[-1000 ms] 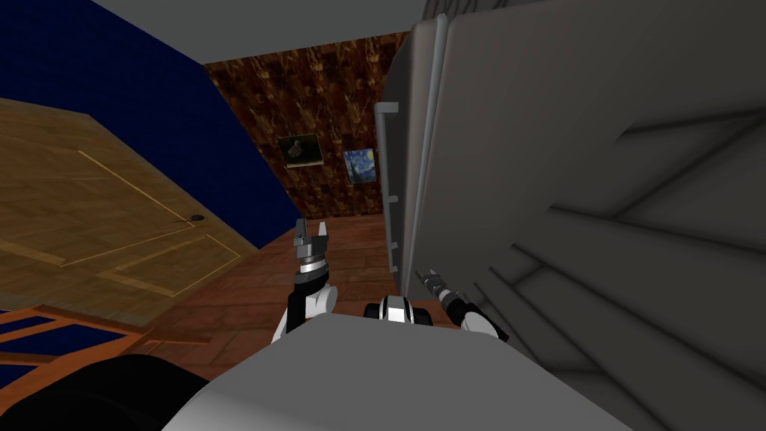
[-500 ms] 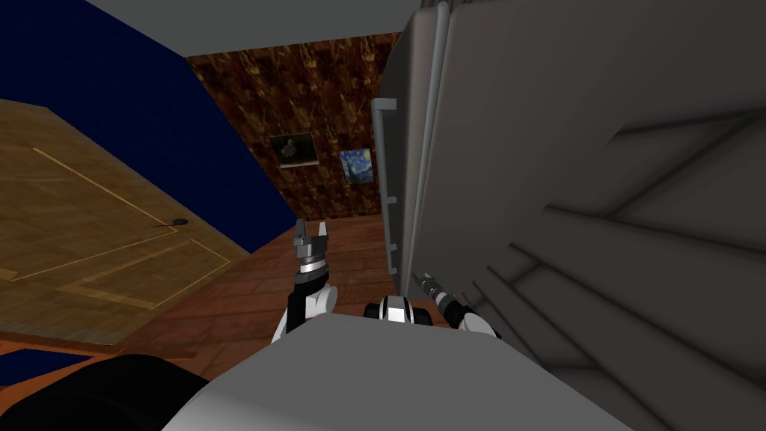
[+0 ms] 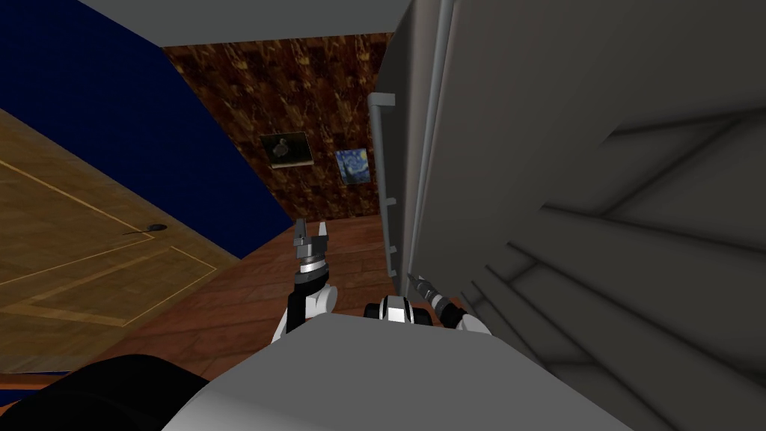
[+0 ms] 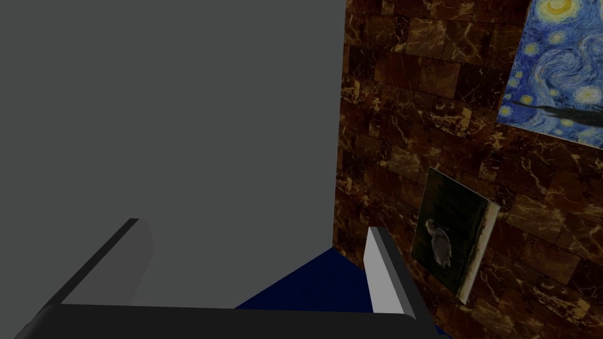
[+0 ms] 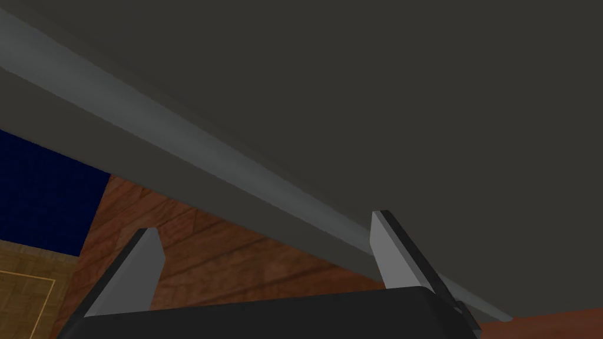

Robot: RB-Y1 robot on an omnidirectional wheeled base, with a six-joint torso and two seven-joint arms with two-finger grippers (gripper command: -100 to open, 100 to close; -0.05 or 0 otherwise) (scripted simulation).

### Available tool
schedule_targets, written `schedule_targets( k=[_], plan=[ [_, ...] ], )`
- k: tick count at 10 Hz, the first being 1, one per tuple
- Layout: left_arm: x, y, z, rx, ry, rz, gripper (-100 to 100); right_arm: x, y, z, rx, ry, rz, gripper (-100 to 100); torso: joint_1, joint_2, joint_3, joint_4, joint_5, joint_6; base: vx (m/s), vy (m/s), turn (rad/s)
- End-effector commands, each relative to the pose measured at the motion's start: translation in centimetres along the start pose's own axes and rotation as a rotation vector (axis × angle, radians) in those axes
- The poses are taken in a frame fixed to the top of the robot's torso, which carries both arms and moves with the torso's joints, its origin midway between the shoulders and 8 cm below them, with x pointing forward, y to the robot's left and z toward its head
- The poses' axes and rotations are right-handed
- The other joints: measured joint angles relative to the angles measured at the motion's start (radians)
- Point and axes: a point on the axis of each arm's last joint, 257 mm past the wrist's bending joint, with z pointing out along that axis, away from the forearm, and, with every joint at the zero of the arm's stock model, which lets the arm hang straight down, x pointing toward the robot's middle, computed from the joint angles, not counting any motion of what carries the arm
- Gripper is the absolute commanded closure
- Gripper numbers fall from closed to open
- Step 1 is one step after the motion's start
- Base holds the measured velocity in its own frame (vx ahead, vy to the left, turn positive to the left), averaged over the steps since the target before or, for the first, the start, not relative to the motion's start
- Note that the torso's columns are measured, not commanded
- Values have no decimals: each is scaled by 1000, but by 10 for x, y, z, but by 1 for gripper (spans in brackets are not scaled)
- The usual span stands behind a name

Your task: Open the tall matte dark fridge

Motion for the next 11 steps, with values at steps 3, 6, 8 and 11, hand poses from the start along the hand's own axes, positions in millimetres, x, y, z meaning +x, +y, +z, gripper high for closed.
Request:
schedule_targets(
  k=[3,6,8,11],
  plan=[
    [0,0,0,0,0,0,0,-16,-23,6,75,-15,185,-100,0,1,1,0,0,0,19,11,-36],
    [0,0,0,0,0,0,0,-18,-35,9,114,-8,289,-100,1,-1,-1,0,0,0,29,19,-67],
    [0,0,0,0,0,0,0,-21,-46,12,147,-6,368,-100,1,-1,0,0,0,0,29,24,-52],
    [0,0,0,0,0,0,0,-23,-70,18,211,6,511,-100,0,0,0,0,0,0,27,17,-55]
  ],
)
